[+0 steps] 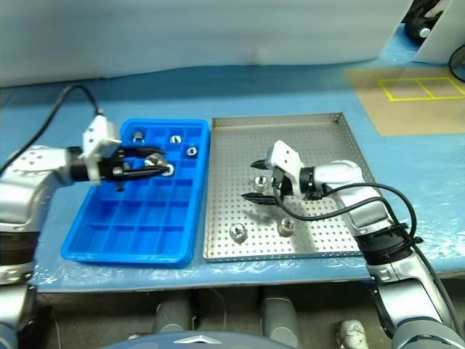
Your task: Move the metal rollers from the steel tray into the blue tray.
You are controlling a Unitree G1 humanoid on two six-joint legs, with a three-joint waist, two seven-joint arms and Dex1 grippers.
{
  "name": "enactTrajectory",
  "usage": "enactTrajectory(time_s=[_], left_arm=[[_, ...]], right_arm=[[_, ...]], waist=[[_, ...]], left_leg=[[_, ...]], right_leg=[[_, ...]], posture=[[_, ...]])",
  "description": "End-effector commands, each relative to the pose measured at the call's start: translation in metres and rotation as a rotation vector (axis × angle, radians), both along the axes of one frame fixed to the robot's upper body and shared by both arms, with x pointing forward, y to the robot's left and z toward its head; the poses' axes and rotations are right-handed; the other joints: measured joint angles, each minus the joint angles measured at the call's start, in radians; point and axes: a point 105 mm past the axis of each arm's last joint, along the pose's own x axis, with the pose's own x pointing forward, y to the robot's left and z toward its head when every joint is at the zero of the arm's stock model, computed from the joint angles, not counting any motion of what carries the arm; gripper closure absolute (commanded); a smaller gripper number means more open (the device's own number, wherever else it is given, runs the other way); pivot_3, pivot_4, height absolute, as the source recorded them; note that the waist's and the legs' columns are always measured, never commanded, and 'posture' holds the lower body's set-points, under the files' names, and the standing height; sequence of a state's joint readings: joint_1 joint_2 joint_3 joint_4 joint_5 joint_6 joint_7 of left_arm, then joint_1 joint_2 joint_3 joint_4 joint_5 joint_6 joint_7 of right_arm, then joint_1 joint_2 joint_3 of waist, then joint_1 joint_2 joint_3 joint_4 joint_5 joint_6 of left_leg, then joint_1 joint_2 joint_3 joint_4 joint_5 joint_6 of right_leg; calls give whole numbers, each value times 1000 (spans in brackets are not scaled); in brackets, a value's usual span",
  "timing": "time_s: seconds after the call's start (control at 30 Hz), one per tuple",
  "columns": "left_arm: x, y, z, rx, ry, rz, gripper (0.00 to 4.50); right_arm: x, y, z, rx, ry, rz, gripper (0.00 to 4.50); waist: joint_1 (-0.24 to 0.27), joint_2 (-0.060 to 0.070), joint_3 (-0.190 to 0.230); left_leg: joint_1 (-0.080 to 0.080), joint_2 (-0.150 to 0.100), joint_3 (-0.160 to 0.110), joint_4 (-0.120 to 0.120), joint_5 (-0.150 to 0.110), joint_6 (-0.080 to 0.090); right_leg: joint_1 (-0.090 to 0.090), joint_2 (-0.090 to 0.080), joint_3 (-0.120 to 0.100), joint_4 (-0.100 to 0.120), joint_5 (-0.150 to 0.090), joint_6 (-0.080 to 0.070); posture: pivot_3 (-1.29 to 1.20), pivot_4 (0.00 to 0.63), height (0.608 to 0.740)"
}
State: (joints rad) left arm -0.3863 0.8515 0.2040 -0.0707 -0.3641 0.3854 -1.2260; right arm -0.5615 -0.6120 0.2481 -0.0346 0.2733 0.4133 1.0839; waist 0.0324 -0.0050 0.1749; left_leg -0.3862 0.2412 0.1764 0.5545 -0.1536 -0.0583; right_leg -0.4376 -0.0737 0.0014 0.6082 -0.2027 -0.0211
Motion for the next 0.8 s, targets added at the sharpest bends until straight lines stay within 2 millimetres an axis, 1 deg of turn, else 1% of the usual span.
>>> enactTrajectory(time_s=[0.03, 0.13, 0.17, 0.23, 0.37, 0.57, 0.67, 0.8], left_arm=[[-6, 40, 2, 79, -35, 124, 2738], [-5, 64, -12, 77, 8, 245, 2738], [-3, 69, -16, 88, 8, 275, 2738], [-7, 75, -30, 119, 36, 297, 2738], [-18, 71, -48, 107, 99, 290, 2738], [-25, 68, -62, 117, 148, 274, 2738], [-24, 68, -67, 104, 166, 281, 2738], [-26, 62, -72, 97, 190, 251, 2738]], right_arm=[[2, 8, 9, 5, -44, 50, 0], [5, 10, 10, 2, -48, 65, 0], [6, 10, 10, 1, -48, 68, 0], [6, 10, 10, -1, -49, 73, 0], [6, 8, 9, -11, -49, 73, 0], [6, 5, 8, -20, -48, 71, 0], [5, 6, 7, -21, -48, 69, 0], [5, 5, 7, -23, -49, 65, 0]], waist=[[9, 0, 0], [29, 0, 0], [38, 0, 0], [48, -1, 0], [54, -1, 0], [60, -1, 0], [61, -1, 0], [60, -1, 0]], left_leg=[[0, 0, 0, 0, 0, 0], [0, 0, 0, 0, 0, 0], [0, 0, 0, 0, 0, 0], [0, 0, 0, 0, 0, 0], [0, 0, 0, 0, 0, 0], [1, 0, 0, 0, 0, -1], [2, 0, 0, 0, 1, -1], [2, 0, 0, 0, 1, -1]], right_leg=[[0, 0, 0, 0, 0, 0], [0, -1, 0, 0, 0, 0], [0, -1, 0, 0, 0, 0], [1, -1, -1, 0, 0, 0], [1, -1, -1, 0, 0, 0], [1, -1, 0, 1, 0, 0], [1, 0, 0, 2, 0, 0], [1, 0, 0, 2, 0, 0]], posture=[[10, 150, 740], [29, 150, 740], [29, 150, 740], [31, 150, 740], [32, 150, 740], [23, 150, 740], [19, 150, 740], [9, 150, 740]])
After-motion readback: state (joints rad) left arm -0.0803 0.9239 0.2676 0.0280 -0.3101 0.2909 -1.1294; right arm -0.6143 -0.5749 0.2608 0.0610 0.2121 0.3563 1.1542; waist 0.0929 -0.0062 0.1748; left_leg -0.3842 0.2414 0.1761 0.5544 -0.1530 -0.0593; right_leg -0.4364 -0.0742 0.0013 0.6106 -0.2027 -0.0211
